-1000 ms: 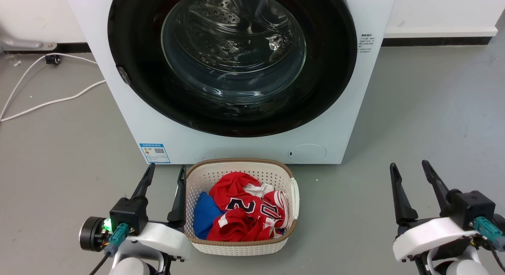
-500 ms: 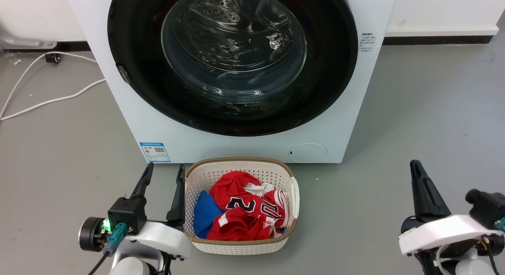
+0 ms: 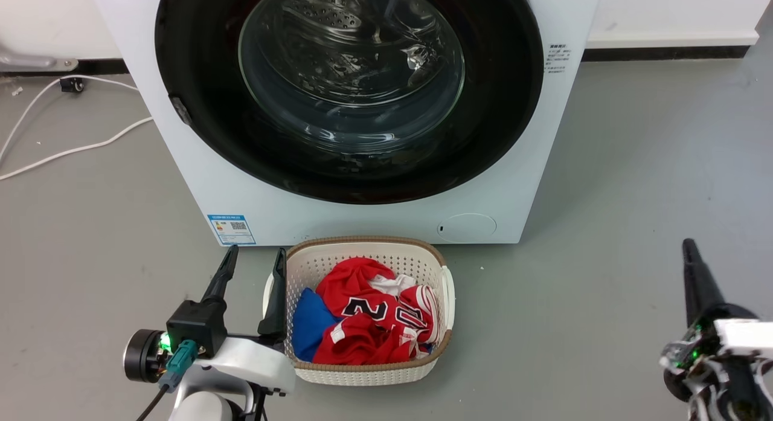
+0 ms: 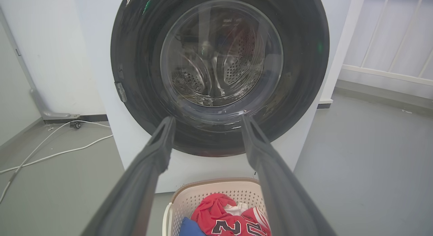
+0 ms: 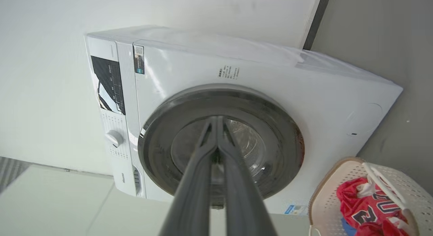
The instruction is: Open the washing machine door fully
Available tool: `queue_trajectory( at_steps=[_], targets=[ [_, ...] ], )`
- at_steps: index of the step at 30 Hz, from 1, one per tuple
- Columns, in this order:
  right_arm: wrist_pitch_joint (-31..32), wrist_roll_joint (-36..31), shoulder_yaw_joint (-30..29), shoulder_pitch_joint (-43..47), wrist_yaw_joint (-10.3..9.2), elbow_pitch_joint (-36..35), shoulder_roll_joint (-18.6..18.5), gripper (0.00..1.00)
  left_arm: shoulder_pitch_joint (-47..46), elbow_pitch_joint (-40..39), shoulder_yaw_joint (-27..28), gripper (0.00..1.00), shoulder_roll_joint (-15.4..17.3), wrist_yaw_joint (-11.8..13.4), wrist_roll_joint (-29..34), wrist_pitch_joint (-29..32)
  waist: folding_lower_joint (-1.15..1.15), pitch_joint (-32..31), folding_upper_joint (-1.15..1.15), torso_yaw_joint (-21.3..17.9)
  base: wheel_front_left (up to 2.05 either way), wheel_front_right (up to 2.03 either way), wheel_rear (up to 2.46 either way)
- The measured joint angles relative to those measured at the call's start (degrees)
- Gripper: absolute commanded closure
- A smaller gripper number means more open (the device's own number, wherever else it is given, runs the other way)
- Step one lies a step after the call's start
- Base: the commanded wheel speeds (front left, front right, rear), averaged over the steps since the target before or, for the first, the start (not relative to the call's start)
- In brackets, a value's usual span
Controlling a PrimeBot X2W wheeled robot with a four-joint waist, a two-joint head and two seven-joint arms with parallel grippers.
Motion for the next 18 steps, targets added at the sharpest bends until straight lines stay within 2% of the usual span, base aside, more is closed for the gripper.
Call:
queue_trajectory(
  at_steps=[6, 11, 18],
  targets=[
    [5.80, 12.10, -5.57, -5.26, 0.00, 4.13, -1.38, 1.00, -0.88, -1.01, 0.30, 0.00, -0.41, 0.14, 0.24, 0.00, 0.00, 1.98, 0.00, -0.35, 0.00, 0.00, 0.00],
    [10.58, 17.63, -7.00, -11.96, 0.00, 10.02, -6.94, 1.00, -1.67, -2.11, 0.55, 0.00, -0.65, 0.19, 0.25, 0.00, 0.00, 4.27, 0.00, -0.63, 0.00, 0.00, 0.00],
    [18.03, 20.35, -3.28, -23.20, 0.00, 19.28, -16.64, 1.00, -4.32, -3.54, 0.05, 0.00, -0.89, -0.09, 0.74, 0.00, 0.00, 8.12, 0.00, -0.35, 0.00, 0.00, 0.00]
  ],
)
